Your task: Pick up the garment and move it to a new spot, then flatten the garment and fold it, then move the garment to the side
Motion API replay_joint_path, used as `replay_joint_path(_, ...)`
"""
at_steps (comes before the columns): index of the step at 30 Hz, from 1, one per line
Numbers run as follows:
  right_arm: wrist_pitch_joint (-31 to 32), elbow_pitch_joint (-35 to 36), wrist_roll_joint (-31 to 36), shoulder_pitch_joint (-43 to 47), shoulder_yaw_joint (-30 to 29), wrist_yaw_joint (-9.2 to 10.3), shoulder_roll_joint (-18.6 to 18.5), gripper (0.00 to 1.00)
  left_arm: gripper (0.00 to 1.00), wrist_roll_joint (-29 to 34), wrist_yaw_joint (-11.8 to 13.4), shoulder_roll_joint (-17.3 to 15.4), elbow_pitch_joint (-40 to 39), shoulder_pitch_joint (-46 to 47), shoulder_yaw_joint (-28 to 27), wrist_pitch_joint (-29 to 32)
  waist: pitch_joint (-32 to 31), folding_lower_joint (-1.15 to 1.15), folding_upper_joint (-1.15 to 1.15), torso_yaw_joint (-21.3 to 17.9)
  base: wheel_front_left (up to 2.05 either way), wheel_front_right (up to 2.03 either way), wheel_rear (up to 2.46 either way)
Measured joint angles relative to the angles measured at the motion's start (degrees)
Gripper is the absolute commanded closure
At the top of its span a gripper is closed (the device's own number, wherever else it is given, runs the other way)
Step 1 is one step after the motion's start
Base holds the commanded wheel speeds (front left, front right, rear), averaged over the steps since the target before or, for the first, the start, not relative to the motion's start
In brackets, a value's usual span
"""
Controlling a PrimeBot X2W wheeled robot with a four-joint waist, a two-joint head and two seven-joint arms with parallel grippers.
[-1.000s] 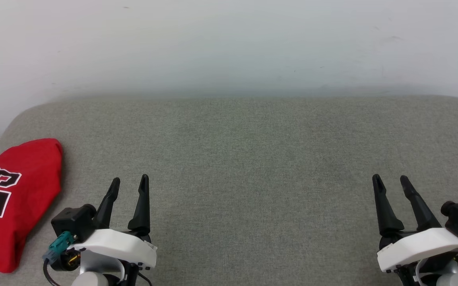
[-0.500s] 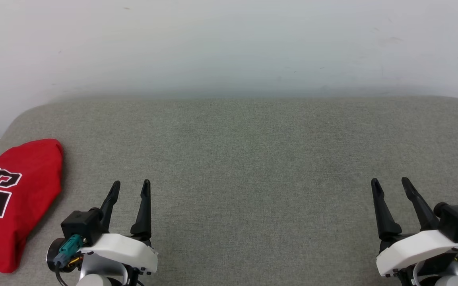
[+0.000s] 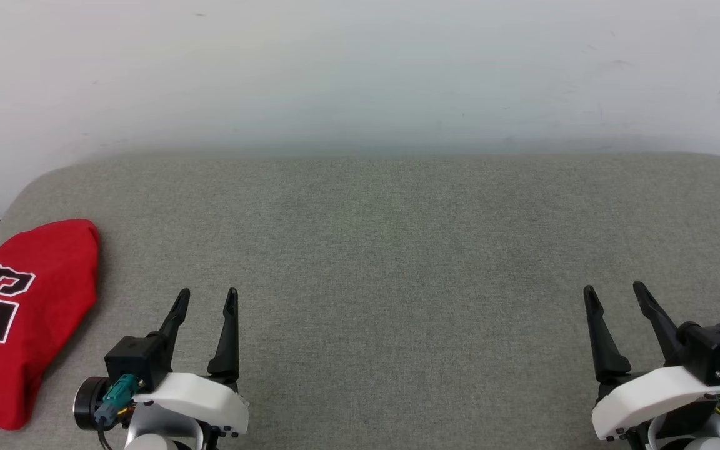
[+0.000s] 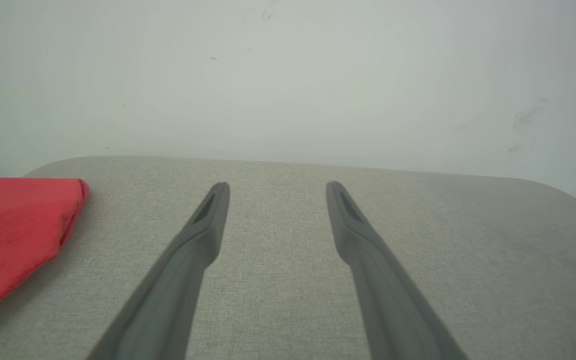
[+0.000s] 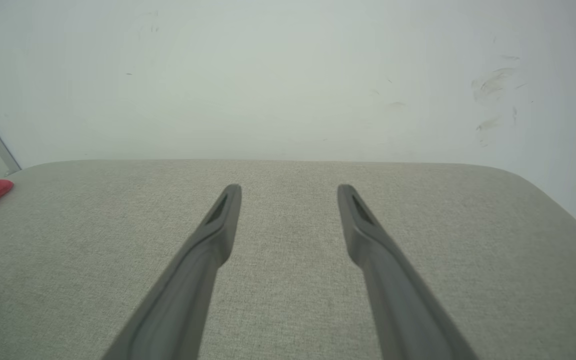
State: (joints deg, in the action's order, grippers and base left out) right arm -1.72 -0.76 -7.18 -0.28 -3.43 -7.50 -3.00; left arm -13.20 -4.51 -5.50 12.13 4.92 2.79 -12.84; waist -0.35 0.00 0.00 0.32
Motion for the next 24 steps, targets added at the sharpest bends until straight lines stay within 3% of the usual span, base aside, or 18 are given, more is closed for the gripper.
replay_joint_path(13, 0.0, 0.9, 1.8, 0.6, -0.1, 0.00, 0.0, 0.00, 0.00, 3.8, -1.1, 1.0, 1.9, 0.7, -1.5, -1.4, -0.2, 0.00, 0.00, 0.7, 0.00, 0.00, 0.00)
replay_joint_path(24, -0.6, 1.6, 3.5, 0.9, 0.4, 0.00, 0.0, 0.00, 0.00, 6.0, -2.0, 1.7, 2.9, 1.6, -2.9, -2.2, -0.3, 0.00, 0.00, 5.7, 0.00, 0.00, 0.00)
